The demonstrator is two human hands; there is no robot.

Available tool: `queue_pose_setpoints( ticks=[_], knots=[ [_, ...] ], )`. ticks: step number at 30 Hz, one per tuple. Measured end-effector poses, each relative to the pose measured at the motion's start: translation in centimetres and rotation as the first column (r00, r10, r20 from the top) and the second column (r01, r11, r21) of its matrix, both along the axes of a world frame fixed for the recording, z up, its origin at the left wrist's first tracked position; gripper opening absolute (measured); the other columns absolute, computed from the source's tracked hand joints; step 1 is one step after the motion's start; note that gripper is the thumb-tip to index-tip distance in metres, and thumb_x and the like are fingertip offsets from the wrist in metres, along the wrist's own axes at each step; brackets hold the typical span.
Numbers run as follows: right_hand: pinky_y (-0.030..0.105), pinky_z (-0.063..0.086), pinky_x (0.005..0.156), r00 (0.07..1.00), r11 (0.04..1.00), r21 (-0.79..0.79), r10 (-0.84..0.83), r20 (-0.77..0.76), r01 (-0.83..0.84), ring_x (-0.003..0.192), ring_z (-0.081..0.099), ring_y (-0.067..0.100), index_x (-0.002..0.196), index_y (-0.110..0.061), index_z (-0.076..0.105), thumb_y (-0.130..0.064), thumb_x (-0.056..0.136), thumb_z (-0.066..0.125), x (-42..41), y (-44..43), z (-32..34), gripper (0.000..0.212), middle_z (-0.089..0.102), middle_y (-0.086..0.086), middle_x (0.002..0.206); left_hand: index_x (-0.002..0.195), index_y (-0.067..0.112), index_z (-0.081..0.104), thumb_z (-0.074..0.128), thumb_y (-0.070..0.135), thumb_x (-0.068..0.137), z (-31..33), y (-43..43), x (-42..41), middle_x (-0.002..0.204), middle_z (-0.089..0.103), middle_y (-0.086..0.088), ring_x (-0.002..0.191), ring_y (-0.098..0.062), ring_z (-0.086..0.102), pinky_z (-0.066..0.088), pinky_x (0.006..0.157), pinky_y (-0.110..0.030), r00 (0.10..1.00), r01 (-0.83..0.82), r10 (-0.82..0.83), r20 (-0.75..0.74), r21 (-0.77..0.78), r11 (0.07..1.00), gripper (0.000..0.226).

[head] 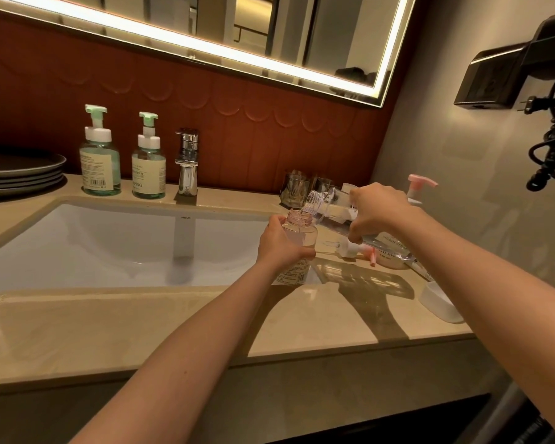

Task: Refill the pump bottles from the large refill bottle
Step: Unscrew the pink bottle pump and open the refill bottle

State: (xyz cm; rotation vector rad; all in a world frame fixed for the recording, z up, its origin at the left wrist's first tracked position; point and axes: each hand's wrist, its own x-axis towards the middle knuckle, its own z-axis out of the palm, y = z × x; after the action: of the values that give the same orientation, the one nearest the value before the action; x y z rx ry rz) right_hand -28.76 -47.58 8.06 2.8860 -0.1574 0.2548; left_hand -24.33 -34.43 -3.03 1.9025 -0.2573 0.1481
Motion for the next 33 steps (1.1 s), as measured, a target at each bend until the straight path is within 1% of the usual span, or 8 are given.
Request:
queue_pose_setpoints(
  ticks=[8,15,19,22,25,27,29,33],
  knots=[
    [0.039,0.054,0.078,1.000,1.000,-0.015,-0.002,-0.002,0.002,0.082,0.052,0.019,0.114,-0.015,0.054,-0.031,0.064,0.079,-0.02,0.07,0.05,0.058,0.053,0.001,0.092,0.137,0.011,0.031,0.083,0.021,0.067,0.00,0.06,0.05,0.138,0.045,-0.009,0.123,-0.025,0.045,0.040,0.095,-0.031,1.000,0.000,0.000,0.000,-0.003,1.000,0.088],
    [0.033,0.049,0.071,1.000,1.000,-0.009,0.002,0.002,-0.002,0.081,0.050,0.018,0.114,-0.015,0.054,-0.031,0.065,0.079,-0.08,0.26,0.13,0.057,0.053,0.001,0.091,0.138,0.011,0.030,0.084,0.021,0.067,0.04,0.11,0.16,0.140,0.043,-0.008,0.124,-0.025,0.044,0.040,0.096,-0.031,1.000,0.000,0.000,0.003,-0.005,1.000,0.090],
    [0.043,0.052,0.084,1.000,1.000,-0.008,-0.006,0.002,0.006,0.083,0.050,0.019,0.114,-0.016,0.054,-0.030,0.064,0.080,-0.02,0.29,0.17,0.058,0.053,0.001,0.092,0.138,0.011,0.030,0.084,0.021,0.067,0.05,0.07,0.20,0.140,0.043,-0.008,0.125,-0.025,0.044,0.040,0.097,-0.032,1.000,0.004,-0.004,-0.002,-0.003,1.000,0.090],
    [0.040,0.053,0.081,1.000,1.000,-0.008,-0.008,-0.001,0.008,0.082,0.051,0.019,0.115,-0.015,0.055,-0.030,0.064,0.079,-0.05,0.31,0.17,0.059,0.053,0.001,0.092,0.138,0.011,0.030,0.083,0.021,0.067,-0.02,0.07,0.28,0.140,0.043,-0.008,0.124,-0.025,0.044,0.040,0.096,-0.032,1.000,0.003,-0.003,-0.002,-0.004,1.000,0.089],
    [0.046,0.052,0.086,1.000,1.000,-0.011,-0.017,-0.006,0.017,0.084,0.051,0.019,0.115,-0.015,0.055,-0.030,0.064,0.080,0.01,0.34,0.11,0.059,0.053,0.001,0.093,0.137,0.011,0.030,0.083,0.021,0.067,-0.09,0.09,0.27,0.139,0.043,-0.007,0.123,-0.024,0.044,0.039,0.094,-0.029,1.000,0.004,-0.004,0.003,0.000,1.000,0.089],
    [0.048,0.052,0.087,1.000,1.000,-0.018,-0.020,-0.009,0.019,0.084,0.050,0.019,0.116,-0.015,0.054,-0.029,0.064,0.080,0.06,0.38,0.08,0.060,0.052,0.001,0.093,0.137,0.011,0.030,0.083,0.021,0.067,-0.15,0.11,0.31,0.139,0.044,-0.008,0.123,-0.024,0.044,0.040,0.092,-0.029,1.000,0.006,-0.006,0.002,0.003,1.000,0.089],
    [0.046,0.052,0.086,1.000,1.000,-0.023,-0.019,-0.010,0.019,0.084,0.050,0.019,0.115,-0.015,0.054,-0.029,0.064,0.080,0.05,0.40,0.09,0.059,0.052,0.001,0.093,0.137,0.011,0.030,0.084,0.021,0.067,-0.17,0.09,0.34,0.138,0.044,-0.008,0.122,-0.024,0.045,0.040,0.092,-0.028,1.000,0.006,-0.006,0.002,0.003,1.000,0.089],
    [0.038,0.053,0.075,1.000,1.000,-0.026,-0.015,-0.001,0.015,0.081,0.053,0.020,0.110,-0.015,0.056,-0.031,0.061,0.080,-0.02,0.43,0.13,0.056,0.055,0.001,0.090,0.137,0.011,0.030,0.084,0.021,0.066,-0.20,0.05,0.45,0.138,0.044,-0.007,0.122,-0.023,0.044,0.039,0.092,-0.028,1.000,0.003,-0.003,-0.006,-0.003,1.000,0.090]
  ],
)
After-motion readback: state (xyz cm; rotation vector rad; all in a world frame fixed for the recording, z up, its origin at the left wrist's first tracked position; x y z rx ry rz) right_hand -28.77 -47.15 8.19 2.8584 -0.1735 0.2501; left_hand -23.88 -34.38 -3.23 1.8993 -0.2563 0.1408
